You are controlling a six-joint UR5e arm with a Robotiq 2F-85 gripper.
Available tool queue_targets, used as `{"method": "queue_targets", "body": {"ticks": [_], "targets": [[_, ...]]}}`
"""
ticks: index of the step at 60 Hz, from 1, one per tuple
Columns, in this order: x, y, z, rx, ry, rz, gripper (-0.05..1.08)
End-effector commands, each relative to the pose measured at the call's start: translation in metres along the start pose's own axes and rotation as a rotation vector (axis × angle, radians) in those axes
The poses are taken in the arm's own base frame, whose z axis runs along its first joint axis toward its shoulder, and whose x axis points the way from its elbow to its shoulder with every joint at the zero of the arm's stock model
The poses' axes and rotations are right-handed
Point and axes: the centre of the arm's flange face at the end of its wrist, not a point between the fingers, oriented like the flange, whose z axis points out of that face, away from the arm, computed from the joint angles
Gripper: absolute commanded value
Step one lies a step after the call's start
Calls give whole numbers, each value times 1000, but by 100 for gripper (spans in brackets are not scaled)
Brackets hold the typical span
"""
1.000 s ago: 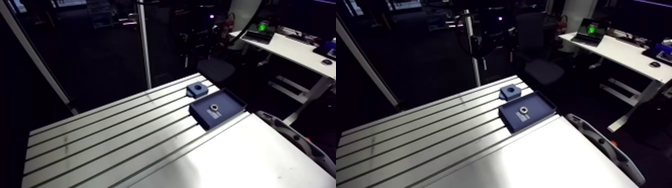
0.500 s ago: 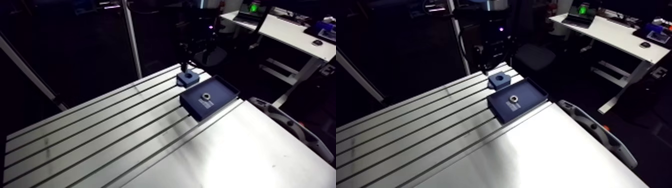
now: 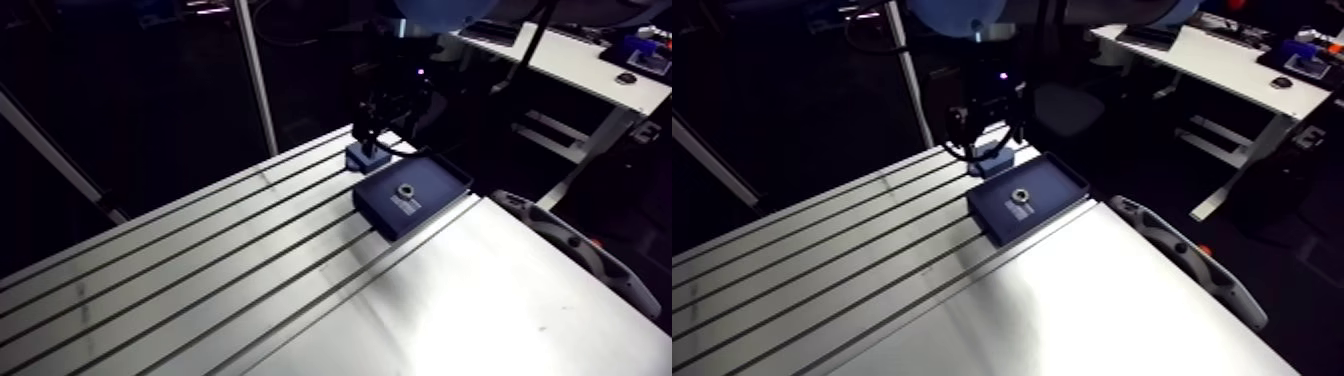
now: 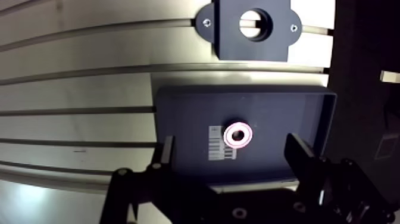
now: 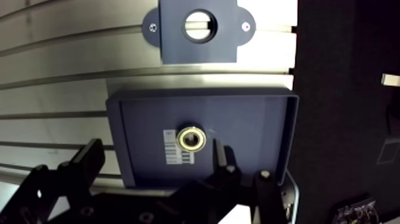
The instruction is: Pick up the bearing and press it into the housing until flush.
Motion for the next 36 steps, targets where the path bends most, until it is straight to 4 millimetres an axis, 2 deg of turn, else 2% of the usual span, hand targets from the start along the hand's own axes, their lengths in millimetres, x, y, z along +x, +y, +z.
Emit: {"method": "queue_targets", "body": {"ticks": [1, 36], "targets": [[-10, 6, 13, -6, -10, 9, 2], [-16, 15, 51, -9, -45, 11, 17]]}}
